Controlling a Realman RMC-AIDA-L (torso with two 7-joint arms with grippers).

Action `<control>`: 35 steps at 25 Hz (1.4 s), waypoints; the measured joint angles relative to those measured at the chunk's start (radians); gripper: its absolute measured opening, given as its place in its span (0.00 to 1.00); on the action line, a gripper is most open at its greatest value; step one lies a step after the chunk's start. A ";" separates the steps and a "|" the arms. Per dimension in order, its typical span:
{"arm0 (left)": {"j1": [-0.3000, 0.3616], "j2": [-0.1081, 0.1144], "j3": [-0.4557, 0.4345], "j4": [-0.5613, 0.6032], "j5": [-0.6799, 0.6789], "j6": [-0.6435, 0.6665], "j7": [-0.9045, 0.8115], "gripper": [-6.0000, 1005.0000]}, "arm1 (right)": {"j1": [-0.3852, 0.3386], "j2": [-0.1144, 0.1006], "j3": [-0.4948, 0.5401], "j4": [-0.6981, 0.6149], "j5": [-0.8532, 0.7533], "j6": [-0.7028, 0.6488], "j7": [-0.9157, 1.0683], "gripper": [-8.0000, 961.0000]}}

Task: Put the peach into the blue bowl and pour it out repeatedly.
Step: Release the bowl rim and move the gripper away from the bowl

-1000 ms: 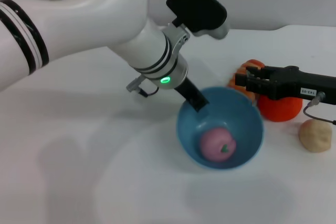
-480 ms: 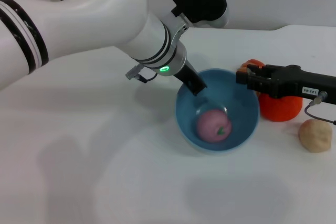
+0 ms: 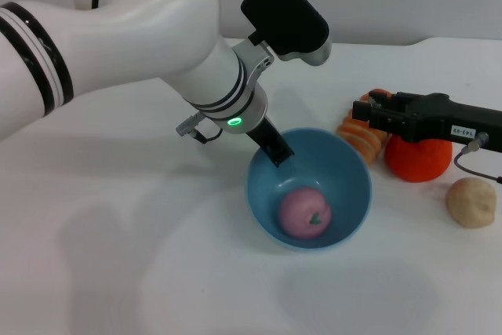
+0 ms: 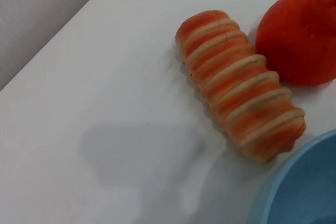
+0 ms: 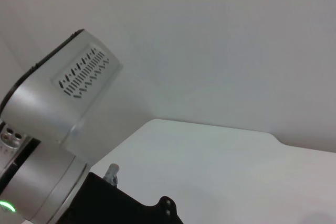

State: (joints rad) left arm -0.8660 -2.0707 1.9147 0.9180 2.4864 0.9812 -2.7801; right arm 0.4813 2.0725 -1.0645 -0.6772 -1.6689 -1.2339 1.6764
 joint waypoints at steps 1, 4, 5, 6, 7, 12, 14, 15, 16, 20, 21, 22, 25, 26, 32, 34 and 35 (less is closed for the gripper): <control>0.001 0.000 0.000 -0.002 0.000 -0.001 0.000 0.00 | 0.000 0.000 0.000 0.000 0.000 0.000 0.000 0.53; 0.000 0.000 0.000 -0.008 -0.001 -0.003 0.002 0.00 | 0.000 0.000 0.000 0.001 0.000 0.001 0.000 0.54; 0.001 0.000 0.001 -0.008 -0.001 -0.005 0.002 0.00 | 0.000 0.000 0.000 0.002 0.000 0.001 0.000 0.54; 0.001 0.000 0.003 -0.008 -0.001 -0.009 0.002 0.00 | 0.000 0.000 0.000 0.003 0.000 0.002 0.000 0.54; 0.002 0.000 0.005 -0.008 -0.001 -0.013 0.002 0.00 | 0.000 0.000 0.000 0.003 0.000 0.003 0.000 0.54; 0.004 0.000 0.012 -0.008 -0.001 -0.017 0.003 0.00 | -0.003 0.000 0.000 0.004 0.000 0.008 0.000 0.54; 0.004 0.000 0.012 -0.008 -0.001 -0.016 0.003 0.00 | -0.004 0.000 0.000 0.004 0.000 0.008 0.000 0.55; 0.004 0.000 0.012 -0.008 -0.001 -0.017 0.003 0.00 | -0.004 0.000 0.000 0.005 0.000 0.009 0.000 0.55; 0.004 0.000 0.013 -0.008 0.000 -0.018 0.002 0.00 | -0.004 0.000 0.000 0.007 0.000 0.009 0.000 0.55; 0.004 -0.002 0.015 -0.007 0.001 -0.027 0.001 0.00 | 0.000 -0.001 0.000 0.016 0.000 0.010 -0.002 0.55; 0.004 -0.002 0.015 -0.007 0.001 -0.030 -0.001 0.00 | 0.000 -0.001 0.000 0.016 0.000 0.010 -0.005 0.55; 0.006 -0.002 0.015 -0.006 0.001 -0.034 -0.004 0.00 | 0.000 -0.001 0.000 0.016 0.000 0.011 -0.008 0.55; 0.013 -0.002 0.016 -0.003 0.002 -0.044 -0.006 0.01 | -0.001 -0.002 0.000 0.017 0.000 0.016 -0.011 0.56; 0.015 -0.002 0.016 -0.001 0.002 -0.046 -0.006 0.03 | -0.001 -0.002 0.000 0.017 0.000 0.018 -0.011 0.56; 0.016 -0.003 0.016 0.002 0.002 -0.047 -0.008 0.24 | -0.003 -0.002 0.000 0.018 0.000 0.026 -0.011 0.56; 0.016 -0.003 0.016 0.006 0.004 -0.048 -0.010 0.31 | -0.004 -0.002 0.000 0.019 0.000 0.030 -0.012 0.56; 0.018 -0.002 0.015 0.015 0.005 -0.051 -0.010 0.32 | -0.004 -0.002 0.000 0.021 0.000 0.031 -0.012 0.57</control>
State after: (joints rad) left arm -0.8485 -2.0726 1.9301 0.9326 2.4916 0.9302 -2.7905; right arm 0.4776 2.0709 -1.0645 -0.6562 -1.6688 -1.2033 1.6647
